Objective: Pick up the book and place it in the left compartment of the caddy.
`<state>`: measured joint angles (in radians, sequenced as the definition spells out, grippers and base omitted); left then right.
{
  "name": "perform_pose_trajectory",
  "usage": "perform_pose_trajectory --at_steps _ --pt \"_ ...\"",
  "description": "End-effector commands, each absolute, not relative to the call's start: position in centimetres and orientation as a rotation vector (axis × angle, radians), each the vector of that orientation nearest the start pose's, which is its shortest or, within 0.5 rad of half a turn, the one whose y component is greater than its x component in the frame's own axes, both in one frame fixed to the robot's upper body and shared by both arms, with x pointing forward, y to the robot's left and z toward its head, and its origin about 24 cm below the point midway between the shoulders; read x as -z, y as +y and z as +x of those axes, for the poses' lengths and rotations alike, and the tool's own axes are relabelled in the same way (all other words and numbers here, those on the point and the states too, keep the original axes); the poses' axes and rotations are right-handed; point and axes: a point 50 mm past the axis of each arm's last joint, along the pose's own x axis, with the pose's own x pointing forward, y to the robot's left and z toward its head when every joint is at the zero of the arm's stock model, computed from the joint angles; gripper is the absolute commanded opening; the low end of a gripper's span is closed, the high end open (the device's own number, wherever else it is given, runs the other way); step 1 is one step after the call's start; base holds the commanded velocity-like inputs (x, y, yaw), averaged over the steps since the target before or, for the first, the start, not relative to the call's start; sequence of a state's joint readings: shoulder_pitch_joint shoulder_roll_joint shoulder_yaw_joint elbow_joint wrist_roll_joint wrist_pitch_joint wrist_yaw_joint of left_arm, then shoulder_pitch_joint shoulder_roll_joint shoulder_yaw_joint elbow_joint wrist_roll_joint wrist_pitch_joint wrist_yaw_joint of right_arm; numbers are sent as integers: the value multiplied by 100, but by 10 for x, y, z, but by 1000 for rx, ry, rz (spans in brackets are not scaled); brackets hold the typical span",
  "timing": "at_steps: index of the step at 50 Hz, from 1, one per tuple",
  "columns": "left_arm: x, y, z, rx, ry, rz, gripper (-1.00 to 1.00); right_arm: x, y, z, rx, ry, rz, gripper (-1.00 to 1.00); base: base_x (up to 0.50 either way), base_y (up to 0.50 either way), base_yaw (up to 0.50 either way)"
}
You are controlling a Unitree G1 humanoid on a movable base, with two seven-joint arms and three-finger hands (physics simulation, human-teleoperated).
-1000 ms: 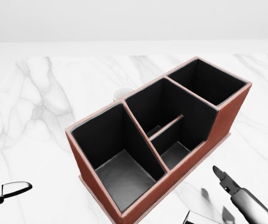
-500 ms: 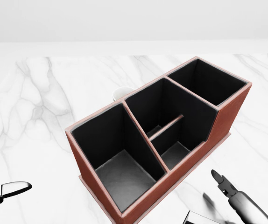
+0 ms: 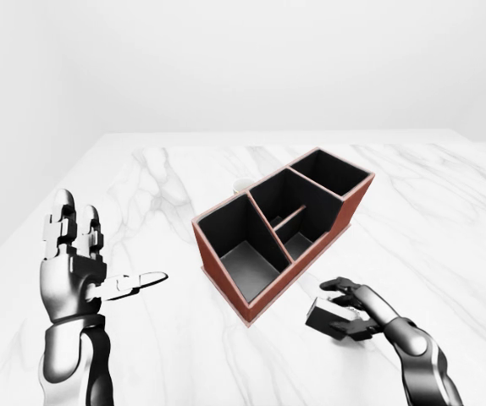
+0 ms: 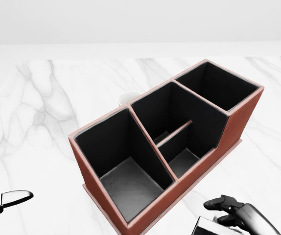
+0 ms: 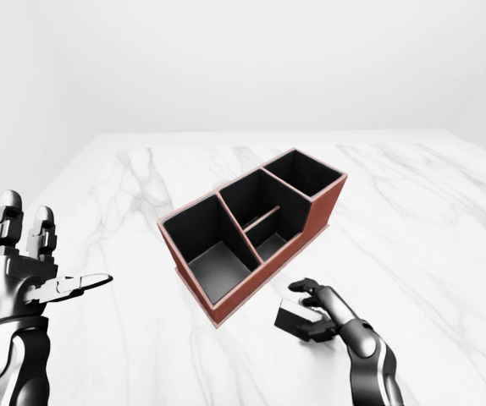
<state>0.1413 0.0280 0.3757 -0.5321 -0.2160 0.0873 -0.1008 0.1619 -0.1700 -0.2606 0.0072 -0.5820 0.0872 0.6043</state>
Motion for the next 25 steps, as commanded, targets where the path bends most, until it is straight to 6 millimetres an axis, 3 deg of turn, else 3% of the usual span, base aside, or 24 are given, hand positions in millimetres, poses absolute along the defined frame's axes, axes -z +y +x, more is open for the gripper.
perform_pose_trajectory --at_steps 1,15,25 --pt "-129 236 199 -237 -345 -48 100 3 -233 203 -299 505 -638 -100 0 0 0" --pt "-129 236 198 -238 -347 -49 100 -6 -231 208 -306 471 -667 -100 0 0 0" --pt "-132 236 197 -238 -359 -47 100 -23 -224 209 -330 415 -720 -100 0 0 0"
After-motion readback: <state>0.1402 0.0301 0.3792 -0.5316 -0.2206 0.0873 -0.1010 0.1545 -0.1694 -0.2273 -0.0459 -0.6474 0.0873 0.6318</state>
